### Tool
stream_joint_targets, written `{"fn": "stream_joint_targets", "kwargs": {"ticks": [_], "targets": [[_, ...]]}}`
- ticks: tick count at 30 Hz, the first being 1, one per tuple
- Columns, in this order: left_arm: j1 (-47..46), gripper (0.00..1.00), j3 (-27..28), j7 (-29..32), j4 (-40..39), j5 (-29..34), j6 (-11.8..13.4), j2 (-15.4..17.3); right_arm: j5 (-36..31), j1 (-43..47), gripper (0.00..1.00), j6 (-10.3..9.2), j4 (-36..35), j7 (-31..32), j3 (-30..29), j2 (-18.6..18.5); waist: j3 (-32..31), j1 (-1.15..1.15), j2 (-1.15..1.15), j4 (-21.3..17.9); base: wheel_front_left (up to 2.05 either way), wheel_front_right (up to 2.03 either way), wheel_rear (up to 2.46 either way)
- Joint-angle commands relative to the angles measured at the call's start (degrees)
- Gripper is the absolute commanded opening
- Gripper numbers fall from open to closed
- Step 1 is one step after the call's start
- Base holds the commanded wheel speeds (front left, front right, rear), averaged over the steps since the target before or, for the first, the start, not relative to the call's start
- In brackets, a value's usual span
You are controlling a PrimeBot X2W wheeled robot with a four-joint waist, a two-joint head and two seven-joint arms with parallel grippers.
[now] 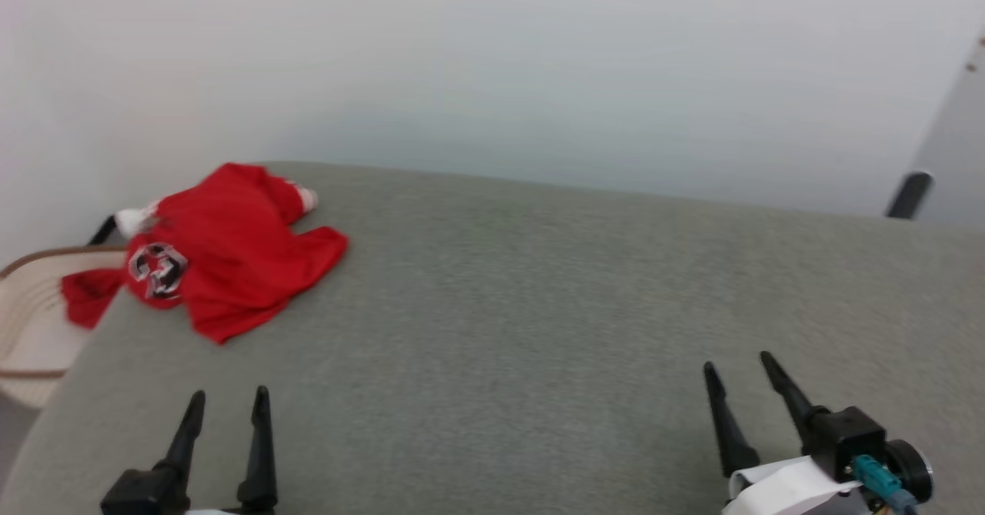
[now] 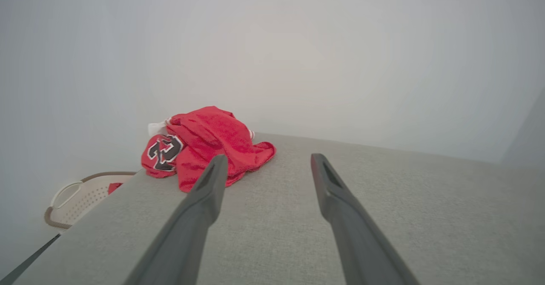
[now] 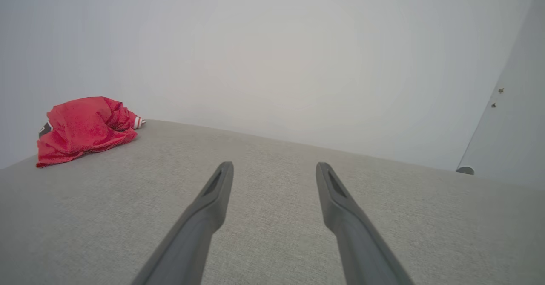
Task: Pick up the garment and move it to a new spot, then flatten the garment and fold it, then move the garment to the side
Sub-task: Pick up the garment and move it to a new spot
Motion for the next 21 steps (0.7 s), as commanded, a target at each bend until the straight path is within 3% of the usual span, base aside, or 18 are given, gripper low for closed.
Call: {"fn": "stream_joint_targets", "kwargs": {"ticks": [1, 12, 21], "targets": [[0.3, 1.0, 0.7, 0.0, 0.5, 0.0, 0.2, 0.4, 0.7, 0.5, 1.0, 0.04, 0.3, -0.3, 1.1, 0.1, -1.7, 0.0, 0.0, 5.3, 0.0, 0.0, 0.0], [0.8, 1.0, 3.1, 0.1, 2.3, -1.0, 1.3, 1.6, 3.3, -1.4, 1.0, 0.03, 1.3, -0.3, 5.1, 0.1, -2.7, 0.0, 0.0, 14.5, 0.0, 0.0, 0.0], [-0.9, 1.0, 3.2, 4.0, 1.5, -4.6, 0.8, 1.6, 3.6, -1.7, 1.0, 0.03, 1.8, -0.3, 5.9, 0.1, -1.6, 0.0, 0.0, 15.9, 0.0, 0.0, 0.0]]}}
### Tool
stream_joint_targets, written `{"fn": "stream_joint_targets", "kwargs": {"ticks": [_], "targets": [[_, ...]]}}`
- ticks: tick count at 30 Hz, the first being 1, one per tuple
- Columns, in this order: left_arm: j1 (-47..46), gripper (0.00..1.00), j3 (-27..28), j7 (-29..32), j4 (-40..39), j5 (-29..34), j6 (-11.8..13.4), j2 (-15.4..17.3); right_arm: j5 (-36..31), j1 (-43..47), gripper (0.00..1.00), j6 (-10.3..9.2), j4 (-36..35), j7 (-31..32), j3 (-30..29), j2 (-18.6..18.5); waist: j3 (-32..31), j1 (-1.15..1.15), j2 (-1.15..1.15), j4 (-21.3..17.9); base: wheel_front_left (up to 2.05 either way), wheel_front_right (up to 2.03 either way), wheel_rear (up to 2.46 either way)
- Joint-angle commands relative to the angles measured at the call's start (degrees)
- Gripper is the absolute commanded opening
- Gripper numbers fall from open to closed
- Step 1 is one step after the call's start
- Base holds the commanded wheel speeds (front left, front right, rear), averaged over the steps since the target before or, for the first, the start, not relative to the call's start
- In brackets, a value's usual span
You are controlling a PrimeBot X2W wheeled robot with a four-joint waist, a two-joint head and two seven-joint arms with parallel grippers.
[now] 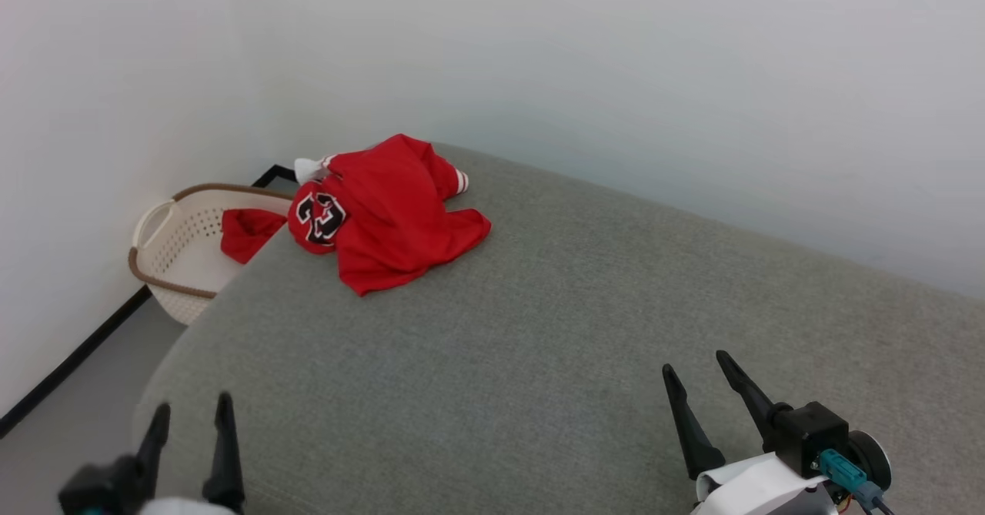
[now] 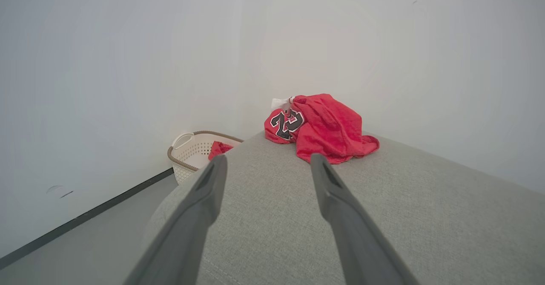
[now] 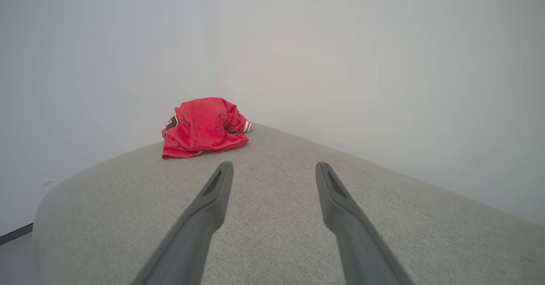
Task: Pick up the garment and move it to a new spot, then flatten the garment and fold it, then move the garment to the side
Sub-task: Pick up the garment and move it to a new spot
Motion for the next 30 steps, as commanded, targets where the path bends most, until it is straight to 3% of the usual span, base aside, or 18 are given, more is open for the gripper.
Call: {"fn": "stream_joint_targets", "kwargs": {"ticks": [1, 10, 14, 20, 30], "targets": [[-1.3, 1.0, -0.3, 1.0, -0.7, -0.6, -0.4, 0.7, 0.2, 0.2, 1.0, 0.02, 0.1, -0.3, -0.1, 0.1, 0.4, 0.0, 0.0, 0.3, 0.0, 0.0, 0.0], [-10.5, 1.0, -1.2, 15.5, -3.9, -8.7, -1.1, 5.9, -3.6, -2.4, 1.0, 0.02, -0.3, -0.3, -0.4, -0.1, 6.6, 0.0, 0.0, -3.3, 0.0, 0.0, 0.0], [-18.1, 1.0, -1.1, 21.7, -3.7, -11.9, -1.3, 11.0, -5.2, -5.2, 1.0, 0.01, -1.4, -0.1, -0.1, -1.2, 11.9, 0.0, 0.0, -5.7, 0.0, 0.0, 0.0], [-29.4, 1.0, -0.9, 28.5, -0.4, -17.4, -1.4, 18.2, -6.4, -9.1, 1.0, 0.01, -3.1, 0.3, 0.3, -2.3, 18.6, 0.0, 0.0, -10.0, 0.0, 0.0, 0.0], [-43.9, 1.0, -5.3, 36.2, 12.0, -23.9, -1.4, 26.3, -7.8, -13.1, 1.0, 0.01, -7.6, 1.2, -0.4, -3.6, 28.1, 0.0, 0.0, -15.7, 0.0, 0.0, 0.0]]}}
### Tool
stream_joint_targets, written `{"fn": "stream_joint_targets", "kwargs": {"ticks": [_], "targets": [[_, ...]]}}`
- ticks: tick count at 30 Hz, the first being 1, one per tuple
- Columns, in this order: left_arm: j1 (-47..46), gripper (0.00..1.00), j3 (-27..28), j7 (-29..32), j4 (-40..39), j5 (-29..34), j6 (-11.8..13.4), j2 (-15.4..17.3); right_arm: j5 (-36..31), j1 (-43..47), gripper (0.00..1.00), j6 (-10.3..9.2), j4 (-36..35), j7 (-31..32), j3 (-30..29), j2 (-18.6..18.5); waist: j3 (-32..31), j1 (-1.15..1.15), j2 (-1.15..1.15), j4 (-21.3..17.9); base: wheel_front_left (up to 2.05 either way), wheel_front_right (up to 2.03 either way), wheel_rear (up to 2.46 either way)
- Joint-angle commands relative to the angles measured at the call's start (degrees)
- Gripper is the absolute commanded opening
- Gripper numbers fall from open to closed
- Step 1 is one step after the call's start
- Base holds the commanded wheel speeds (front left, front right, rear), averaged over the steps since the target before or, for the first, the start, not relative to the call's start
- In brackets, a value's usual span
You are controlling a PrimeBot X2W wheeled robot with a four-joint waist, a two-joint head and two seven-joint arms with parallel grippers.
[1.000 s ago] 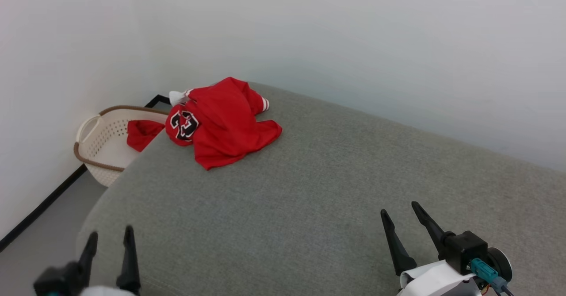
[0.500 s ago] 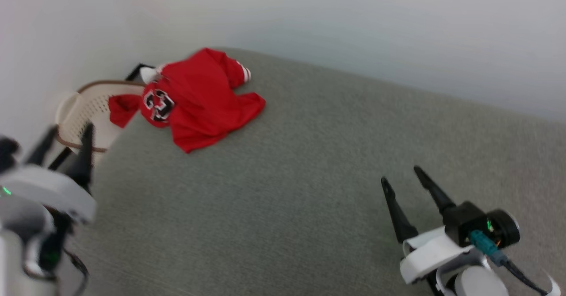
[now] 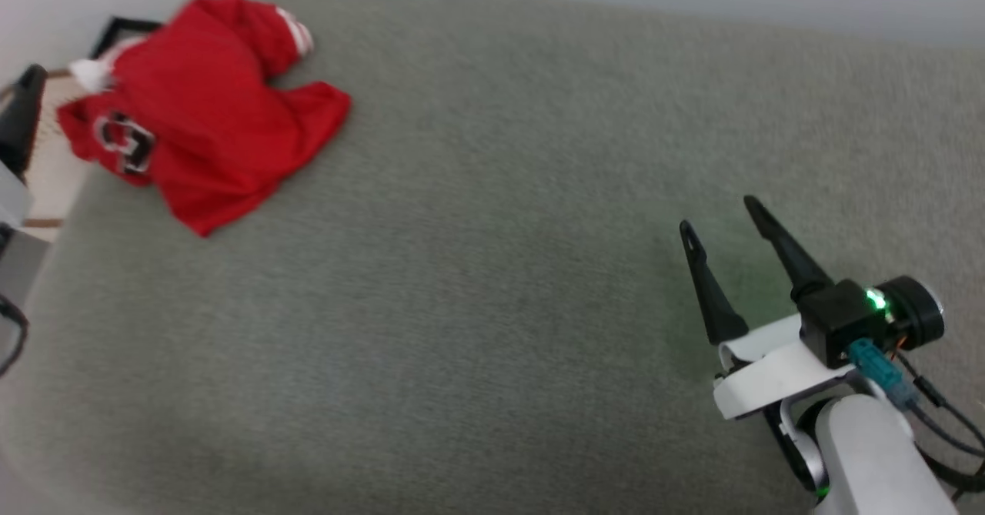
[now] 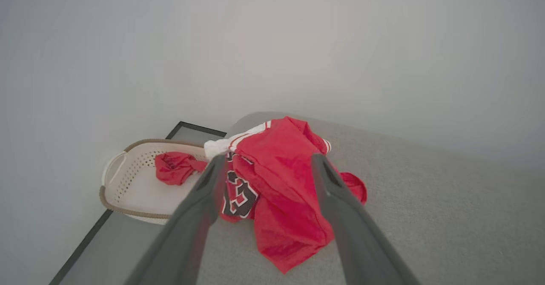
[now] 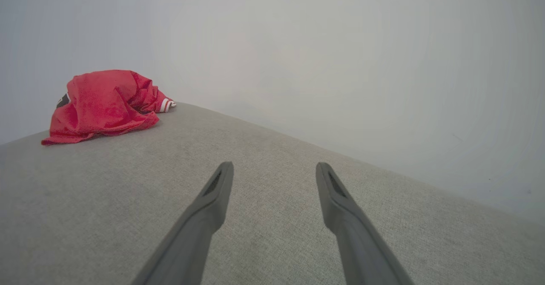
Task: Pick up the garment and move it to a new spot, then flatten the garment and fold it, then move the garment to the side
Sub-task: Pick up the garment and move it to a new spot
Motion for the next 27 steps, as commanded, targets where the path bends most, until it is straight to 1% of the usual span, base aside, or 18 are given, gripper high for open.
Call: {"fn": "stream_joint_targets", "kwargs": {"ticks": [1, 7, 10, 20, 23, 25, 26, 27], "targets": [[-2.3, 1.0, -0.9, 1.0, 2.5, -1.2, -0.2, 0.9, -0.6, -1.1, 1.0, 0.0, -1.0, 0.2, 0.0, -0.3, 7.3, 0.0, 0.0, -5.9, 0.0, 0.0, 0.0], [-8.4, 1.0, -3.5, 4.8, 12.1, -4.6, -0.2, 3.5, -1.3, -2.0, 1.0, 0.0, -4.7, 1.4, 0.3, -0.8, 11.6, 0.0, 0.0, -8.2, 0.0, 0.0, 0.0], [-11.0, 1.0, -4.9, 5.8, 16.2, -5.3, -0.2, 4.7, -1.8, -2.4, 1.0, 0.0, -6.9, 2.4, 0.3, -1.1, 13.3, 0.0, 0.0, -9.0, 0.0, 0.0, 0.0], [-16.1, 1.0, -9.6, 8.6, 28.0, -8.5, -0.2, 4.5, -2.7, -2.3, 1.0, 0.0, -14.5, 6.1, 1.1, -1.8, 17.0, 0.0, 0.0, -11.1, 0.0, 0.0, 0.0], [-17.5, 1.0, -10.5, 8.3, 31.1, -8.7, -0.2, 4.9, -2.8, -2.1, 1.0, 0.0, -16.0, 7.1, 1.2, -2.0, 17.4, 0.0, 0.0, -11.4, 0.0, 0.0, 0.0], [-17.9, 1.0, -10.7, 7.9, 33.4, -9.0, -0.2, 4.3, -3.0, -1.8, 1.0, 0.0, -16.7, 7.6, 1.1, -2.1, 17.6, 0.0, 0.0, -11.4, 0.0, 0.0, 0.0], [-18.2, 0.83, -11.1, 7.8, 34.4, -9.2, -0.1, 3.9, -3.0, -1.7, 1.0, 0.0, -17.0, 7.8, 1.0, -2.1, 17.6, 0.0, 0.0, -11.3, 0.0, 0.0, 0.0], [-18.4, 0.32, -11.4, 7.7, 35.2, -9.4, -0.1, 3.5, -3.1, -1.6, 1.0, 0.0, -17.2, 7.9, 0.9, -2.2, 17.5, 0.0, 0.0, -11.2, 0.0, 0.0, 0.0]]}}
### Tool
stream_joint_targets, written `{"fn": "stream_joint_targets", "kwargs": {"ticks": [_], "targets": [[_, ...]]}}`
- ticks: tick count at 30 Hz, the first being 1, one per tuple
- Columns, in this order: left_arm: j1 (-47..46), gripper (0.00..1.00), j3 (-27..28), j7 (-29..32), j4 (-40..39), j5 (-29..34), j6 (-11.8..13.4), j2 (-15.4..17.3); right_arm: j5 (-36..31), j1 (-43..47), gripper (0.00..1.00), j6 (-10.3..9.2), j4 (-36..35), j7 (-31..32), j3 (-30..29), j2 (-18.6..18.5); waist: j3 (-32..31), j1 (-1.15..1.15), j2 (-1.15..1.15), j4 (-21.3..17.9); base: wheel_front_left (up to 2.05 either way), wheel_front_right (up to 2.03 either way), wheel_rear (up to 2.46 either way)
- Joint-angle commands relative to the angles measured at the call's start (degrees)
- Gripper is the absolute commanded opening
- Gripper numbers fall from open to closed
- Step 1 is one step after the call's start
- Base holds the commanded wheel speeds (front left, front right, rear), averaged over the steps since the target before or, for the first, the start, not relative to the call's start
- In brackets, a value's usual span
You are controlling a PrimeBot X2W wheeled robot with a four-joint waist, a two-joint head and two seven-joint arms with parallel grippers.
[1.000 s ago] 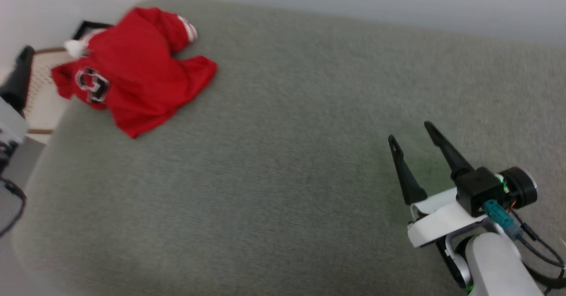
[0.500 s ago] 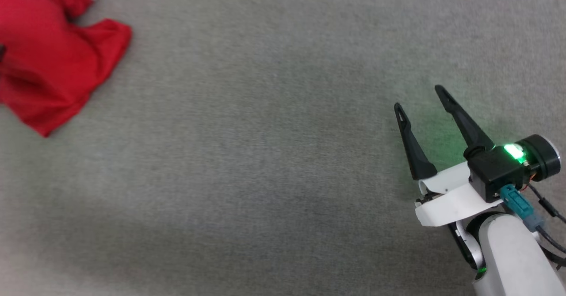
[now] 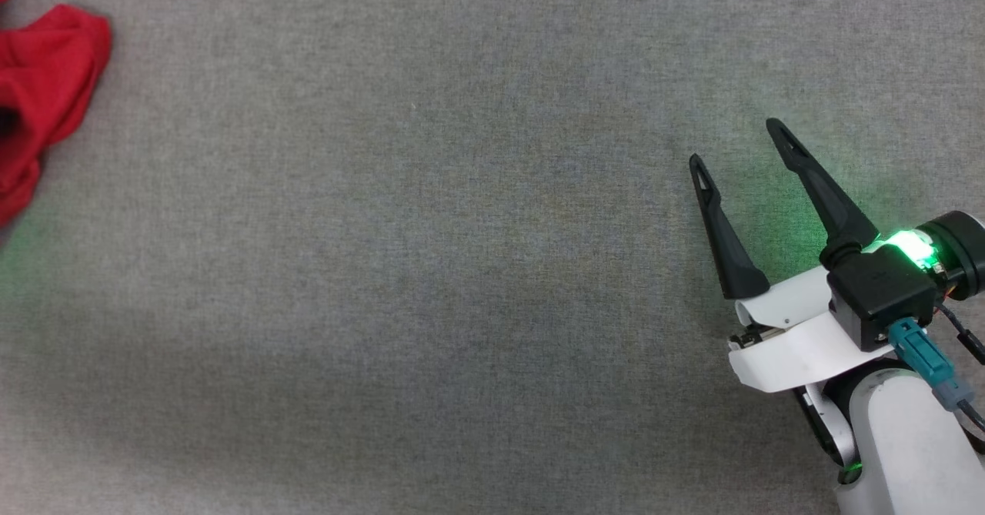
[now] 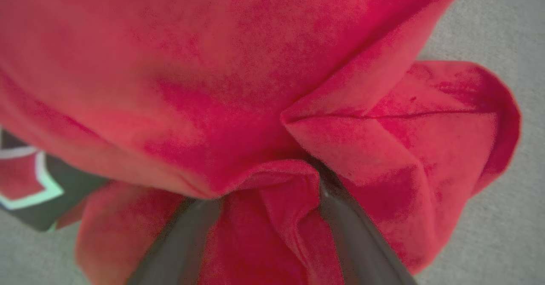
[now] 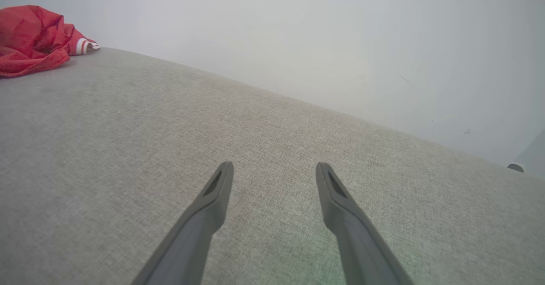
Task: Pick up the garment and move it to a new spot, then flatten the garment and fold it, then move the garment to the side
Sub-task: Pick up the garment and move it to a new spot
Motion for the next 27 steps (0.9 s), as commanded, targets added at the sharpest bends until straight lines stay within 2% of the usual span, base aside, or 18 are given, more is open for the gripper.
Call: {"fn": "stream_joint_targets", "kwargs": {"ticks": [1, 4, 11, 27], "targets": [[0.0, 0.0, -0.7, -0.5, 1.9, -0.6, -0.1, -1.6, -0.3, 0.4, 1.0, 0.0, -0.6, 0.3, -0.1, -0.2, 0.1, 0.0, 0.0, 0.1, 0.0, 0.0, 0.0], [-0.5, 0.0, -1.5, -2.1, 3.3, -1.2, -0.1, -2.1, -0.3, 0.8, 1.0, 0.0, -0.9, 0.6, -0.2, -0.3, -0.6, 0.0, 0.0, 0.7, 0.0, 0.0, 0.0], [-1.9, 0.0, -3.0, -6.0, 4.0, -2.1, 0.0, 0.0, 0.0, 1.5, 1.0, 0.0, 0.1, 0.4, 0.0, 0.0, -3.8, 0.0, 0.0, 2.2, 0.0, 0.0, 0.0], [-8.8, 0.0, -13.1, -22.3, -4.0, 2.7, 0.0, 6.3, 2.1, 5.6, 1.0, 0.0, 6.5, -3.1, -0.3, 2.6, -18.0, 0.0, 0.0, 6.4, 0.0, 0.0, 0.0]]}}
